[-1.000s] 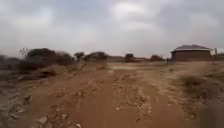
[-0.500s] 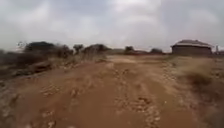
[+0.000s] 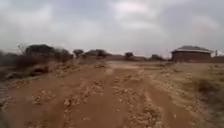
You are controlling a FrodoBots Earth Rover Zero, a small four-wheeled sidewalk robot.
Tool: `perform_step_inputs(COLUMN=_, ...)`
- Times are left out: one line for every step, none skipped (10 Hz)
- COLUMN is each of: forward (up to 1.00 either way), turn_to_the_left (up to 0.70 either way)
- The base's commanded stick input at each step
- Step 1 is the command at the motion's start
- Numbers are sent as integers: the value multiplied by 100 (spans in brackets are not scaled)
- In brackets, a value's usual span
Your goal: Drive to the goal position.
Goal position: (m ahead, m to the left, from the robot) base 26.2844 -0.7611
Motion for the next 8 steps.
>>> perform_step_inputs(forward=50, turn_to_the_left=0)
perform_step_inputs(forward=50, turn_to_the_left=0)
perform_step_inputs(forward=50, turn_to_the_left=0)
perform_step_inputs(forward=50, turn_to_the_left=0)
perform_step_inputs(forward=50, turn_to_the_left=0)
perform_step_inputs(forward=50, turn_to_the_left=0)
perform_step_inputs(forward=50, turn_to_the_left=0)
perform_step_inputs(forward=50, turn_to_the_left=0)
